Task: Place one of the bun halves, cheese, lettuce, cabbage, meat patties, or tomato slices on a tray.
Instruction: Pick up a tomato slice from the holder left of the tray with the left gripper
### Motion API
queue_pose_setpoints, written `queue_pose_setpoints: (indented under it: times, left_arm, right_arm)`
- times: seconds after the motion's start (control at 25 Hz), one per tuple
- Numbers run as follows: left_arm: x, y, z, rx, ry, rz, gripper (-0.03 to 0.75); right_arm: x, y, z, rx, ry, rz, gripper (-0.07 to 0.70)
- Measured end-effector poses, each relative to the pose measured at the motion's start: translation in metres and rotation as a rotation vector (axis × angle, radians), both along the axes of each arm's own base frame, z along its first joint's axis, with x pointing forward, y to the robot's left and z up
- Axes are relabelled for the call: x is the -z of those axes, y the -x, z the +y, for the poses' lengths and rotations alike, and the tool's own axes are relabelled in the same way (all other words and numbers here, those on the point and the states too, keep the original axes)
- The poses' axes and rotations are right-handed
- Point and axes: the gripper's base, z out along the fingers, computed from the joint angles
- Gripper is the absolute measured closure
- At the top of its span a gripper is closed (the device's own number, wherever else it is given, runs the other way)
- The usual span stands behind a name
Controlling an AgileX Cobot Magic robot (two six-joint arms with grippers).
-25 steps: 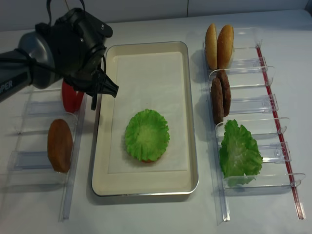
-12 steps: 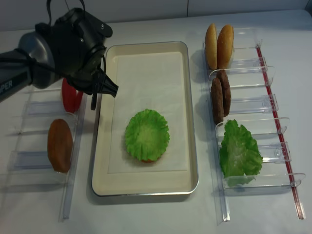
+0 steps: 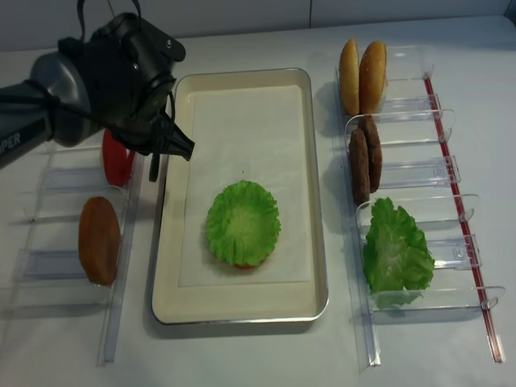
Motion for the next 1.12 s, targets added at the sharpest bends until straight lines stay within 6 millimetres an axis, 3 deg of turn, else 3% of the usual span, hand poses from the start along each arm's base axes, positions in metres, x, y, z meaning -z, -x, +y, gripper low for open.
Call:
queue_pose_setpoints:
  times: [0.28,0.36,0.64,0.88,1.12]
  left_arm:
    - [-0.005,0.001,0.002,-0.037,-0.027,0.021,0.684]
    - [-0.015,0.002,0.002,-0.041,-0.017,-0.001,0.684]
    - [-0.073,0.016,-0.002,-0.031,0.078,-0.146,0.684]
    - [-0.109,0.042,0.007,-0.059,0.200,-0.203,0.684]
    - [-0.108,0.069,0.010,-0.067,0.329,-0.172,0.685]
  right_arm:
    - [0.000,0.000,0.000,0.001,-0.002,0.000,0.181]
    - [0.000,0.000,0.000,0.002,-0.003,0.000,0.181]
    - [0.000,0.000,0.000,0.002,-0.003,0.000,0.181]
    - [0.000,0.000,0.000,0.002,-0.003,0.000,0.181]
    - [0.000,0.000,0.000,0.002,-0.003,0.000,0.181]
